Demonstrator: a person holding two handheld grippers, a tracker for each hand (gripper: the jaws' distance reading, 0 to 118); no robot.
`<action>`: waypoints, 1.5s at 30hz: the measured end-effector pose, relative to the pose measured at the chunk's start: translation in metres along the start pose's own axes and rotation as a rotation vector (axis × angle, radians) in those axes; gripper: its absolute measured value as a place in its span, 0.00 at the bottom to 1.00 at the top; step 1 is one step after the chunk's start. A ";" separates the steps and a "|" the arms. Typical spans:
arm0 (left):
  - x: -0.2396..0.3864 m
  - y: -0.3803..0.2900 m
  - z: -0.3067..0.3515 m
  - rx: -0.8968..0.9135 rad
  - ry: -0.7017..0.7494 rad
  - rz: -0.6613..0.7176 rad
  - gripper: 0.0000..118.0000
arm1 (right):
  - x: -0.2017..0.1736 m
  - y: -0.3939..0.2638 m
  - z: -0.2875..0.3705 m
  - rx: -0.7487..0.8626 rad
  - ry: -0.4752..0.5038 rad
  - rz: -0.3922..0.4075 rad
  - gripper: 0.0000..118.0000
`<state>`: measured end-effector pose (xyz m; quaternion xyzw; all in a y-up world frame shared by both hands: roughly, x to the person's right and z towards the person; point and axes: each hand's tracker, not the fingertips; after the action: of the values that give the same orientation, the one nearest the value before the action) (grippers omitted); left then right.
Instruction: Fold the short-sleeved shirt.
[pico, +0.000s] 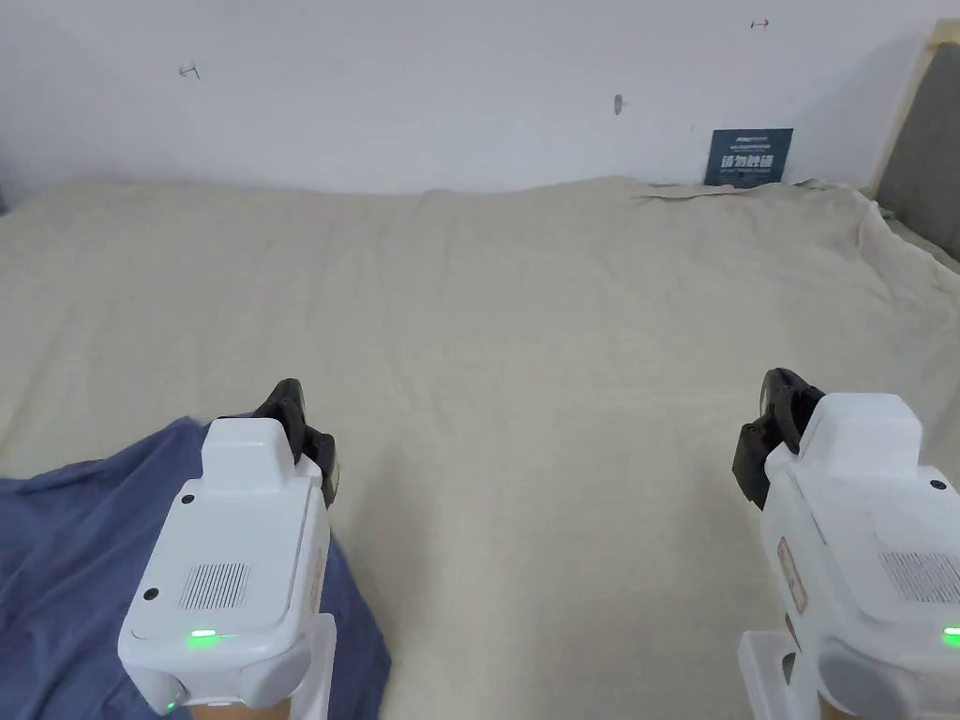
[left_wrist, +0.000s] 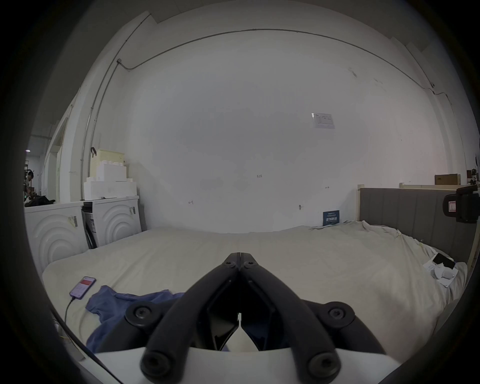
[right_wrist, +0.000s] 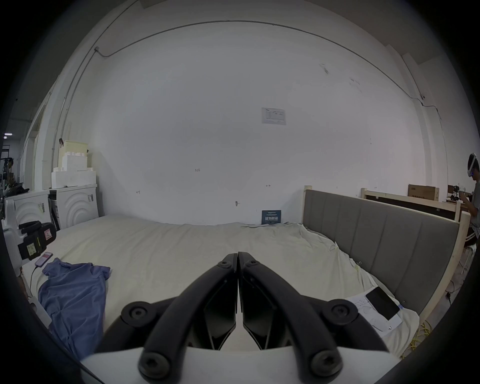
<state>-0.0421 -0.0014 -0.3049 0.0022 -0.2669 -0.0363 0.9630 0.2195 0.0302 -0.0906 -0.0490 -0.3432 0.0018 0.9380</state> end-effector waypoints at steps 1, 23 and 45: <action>-0.006 0.000 0.001 0.002 0.014 -0.005 0.00 | -0.006 0.001 -0.003 0.004 0.014 0.001 0.00; -0.178 0.006 0.083 -0.008 0.442 -0.031 0.00 | -0.188 0.011 -0.022 0.030 0.449 0.010 0.00; -0.209 -0.014 0.102 -0.087 0.502 -0.011 0.00 | -0.225 0.006 -0.019 0.012 0.543 0.033 0.00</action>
<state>-0.2742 0.0014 -0.3254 -0.0289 -0.0177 -0.0514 0.9981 0.0598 0.0264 -0.2503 -0.0476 -0.0784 0.0061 0.9958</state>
